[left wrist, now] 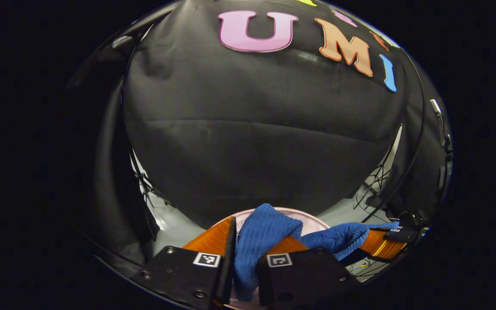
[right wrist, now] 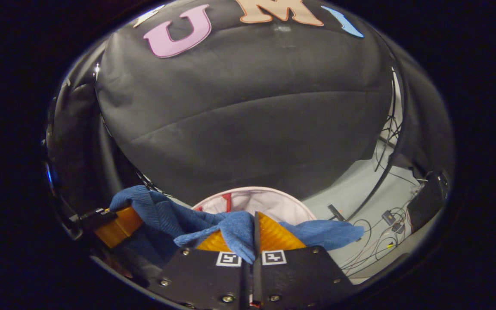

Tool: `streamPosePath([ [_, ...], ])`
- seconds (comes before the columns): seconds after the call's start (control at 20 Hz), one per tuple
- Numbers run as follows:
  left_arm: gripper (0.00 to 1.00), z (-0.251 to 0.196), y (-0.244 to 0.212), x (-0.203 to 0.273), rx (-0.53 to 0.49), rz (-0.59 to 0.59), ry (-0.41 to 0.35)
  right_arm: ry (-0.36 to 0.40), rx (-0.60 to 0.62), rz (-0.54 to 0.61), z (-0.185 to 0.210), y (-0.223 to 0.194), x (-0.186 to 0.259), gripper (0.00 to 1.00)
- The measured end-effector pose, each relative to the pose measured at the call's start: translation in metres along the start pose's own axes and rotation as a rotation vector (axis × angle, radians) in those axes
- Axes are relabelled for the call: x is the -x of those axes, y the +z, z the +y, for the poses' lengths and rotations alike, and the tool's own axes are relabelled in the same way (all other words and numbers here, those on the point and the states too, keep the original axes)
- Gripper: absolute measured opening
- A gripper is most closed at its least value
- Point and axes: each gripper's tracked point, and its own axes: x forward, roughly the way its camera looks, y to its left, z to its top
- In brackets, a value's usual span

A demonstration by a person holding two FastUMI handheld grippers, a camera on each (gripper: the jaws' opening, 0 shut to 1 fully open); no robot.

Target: Grasp the clothes on the hanger with both hands and then place them into the laundry hamper below.

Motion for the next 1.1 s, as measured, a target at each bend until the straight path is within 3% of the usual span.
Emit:
streamPosePath([
  [0.05, 0.37, 0.001, -0.006, -0.001, 0.006, 0.024, 0.005, -0.001, 0.002, 0.016, 0.0, -0.004, 0.0, 0.04],
  [0.1, 0.41, 0.001, -0.013, -0.003, 0.01, 0.05, 0.006, 0.011, 0.001, 0.025, 0.002, -0.006, 0.003, 0.1],
  [0.25, 0.62, -0.007, -0.042, -0.006, 0.043, 0.168, -0.044, 0.013, -0.032, 0.031, 0.004, -0.003, 0.012, 0.05],
  [0.3, 0.68, -0.013, -0.045, -0.002, 0.065, 0.187, -0.071, 0.016, -0.041, 0.025, 0.006, -0.002, 0.018, 0.1],
  [0.35, 0.87, -0.014, -0.049, 0.001, 0.075, 0.207, -0.078, 0.004, -0.04, 0.02, 0.001, 0.003, 0.022, 0.22],
  [0.4, 0.97, -0.012, -0.05, 0.001, 0.072, 0.211, -0.073, 0.0, -0.039, 0.013, -0.001, 0.007, 0.028, 0.1],
  [0.8, 0.98, -0.018, -0.009, 0.065, 0.009, 0.096, -0.076, -0.012, -0.038, -0.065, 0.003, 0.022, 0.101, 0.27],
  [0.95, 0.97, -0.018, 0.02, 0.095, -0.033, 0.008, -0.076, -0.022, -0.032, -0.117, 0.003, 0.039, 0.13, 0.52],
  [1.1, 0.97, -0.023, 0.065, 0.127, -0.049, -0.098, -0.069, -0.024, -0.022, -0.178, 0.008, 0.064, 0.161, 0.55],
])
